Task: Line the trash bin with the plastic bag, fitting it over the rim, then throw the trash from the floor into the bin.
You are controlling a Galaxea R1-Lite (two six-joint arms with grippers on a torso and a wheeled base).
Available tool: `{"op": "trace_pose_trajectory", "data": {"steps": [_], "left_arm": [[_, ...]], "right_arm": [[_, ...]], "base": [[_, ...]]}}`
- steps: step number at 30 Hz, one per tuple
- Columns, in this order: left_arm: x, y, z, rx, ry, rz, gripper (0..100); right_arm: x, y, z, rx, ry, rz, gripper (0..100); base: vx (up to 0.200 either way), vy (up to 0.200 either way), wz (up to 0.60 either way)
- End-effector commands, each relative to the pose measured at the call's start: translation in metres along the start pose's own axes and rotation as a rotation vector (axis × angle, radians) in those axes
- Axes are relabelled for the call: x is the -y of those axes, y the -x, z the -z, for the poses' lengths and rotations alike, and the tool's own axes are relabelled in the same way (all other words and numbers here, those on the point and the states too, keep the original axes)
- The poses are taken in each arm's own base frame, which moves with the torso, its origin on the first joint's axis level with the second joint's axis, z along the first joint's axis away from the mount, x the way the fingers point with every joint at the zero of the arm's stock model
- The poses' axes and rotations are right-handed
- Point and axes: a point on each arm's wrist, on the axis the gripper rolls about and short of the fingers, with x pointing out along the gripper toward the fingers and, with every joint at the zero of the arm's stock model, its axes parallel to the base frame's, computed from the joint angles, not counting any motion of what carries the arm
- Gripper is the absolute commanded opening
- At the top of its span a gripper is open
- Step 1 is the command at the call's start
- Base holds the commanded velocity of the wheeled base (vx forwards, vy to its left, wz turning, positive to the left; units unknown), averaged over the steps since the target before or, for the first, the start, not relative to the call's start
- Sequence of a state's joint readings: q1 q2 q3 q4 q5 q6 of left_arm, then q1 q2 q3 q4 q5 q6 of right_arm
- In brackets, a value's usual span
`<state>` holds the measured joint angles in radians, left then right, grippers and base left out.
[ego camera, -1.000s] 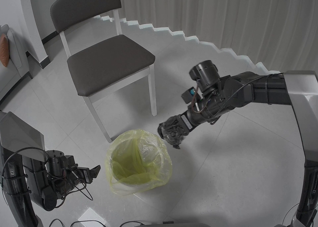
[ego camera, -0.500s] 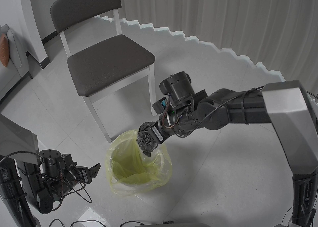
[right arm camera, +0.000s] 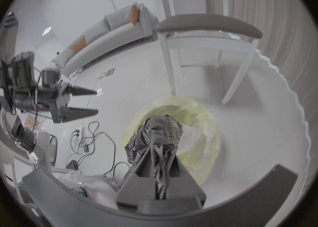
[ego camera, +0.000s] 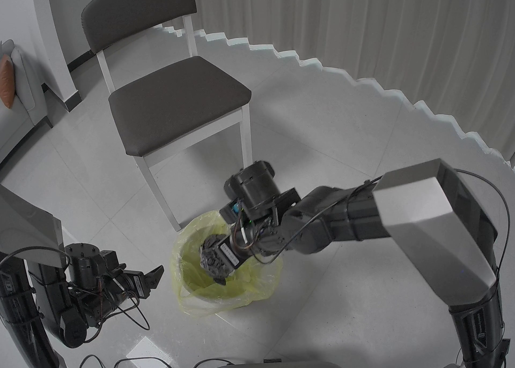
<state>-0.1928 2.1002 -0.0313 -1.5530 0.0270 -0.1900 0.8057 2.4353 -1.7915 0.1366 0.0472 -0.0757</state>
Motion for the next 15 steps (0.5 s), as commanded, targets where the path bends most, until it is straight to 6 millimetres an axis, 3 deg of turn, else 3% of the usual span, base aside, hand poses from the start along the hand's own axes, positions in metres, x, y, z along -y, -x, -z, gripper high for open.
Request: {"op": "trace_pose_trajectory", "data": {"steps": [1,5,11,15], "left_arm": [[0.001,0.001,-0.002,0.020,-0.001,0.005,100],[0.002,0.001,-0.002,0.021,0.000,0.007,100],[0.002,0.003,-0.004,0.031,0.012,0.005,100],[0.002,0.003,-0.004,0.031,0.012,0.005,100]], "right_arm": [[-0.016,-0.025,0.024,-0.067,0.019,-0.024,0],[-0.025,-0.040,0.039,-0.093,0.034,-0.034,0],[-0.029,-0.039,0.058,-0.168,0.053,-0.045,0],[-0.025,-0.040,0.057,-0.156,0.042,-0.037,0]], "base": [[0.000,0.000,0.00],[0.000,0.000,0.00],[0.000,0.000,0.00],[0.000,0.000,0.00]]}}
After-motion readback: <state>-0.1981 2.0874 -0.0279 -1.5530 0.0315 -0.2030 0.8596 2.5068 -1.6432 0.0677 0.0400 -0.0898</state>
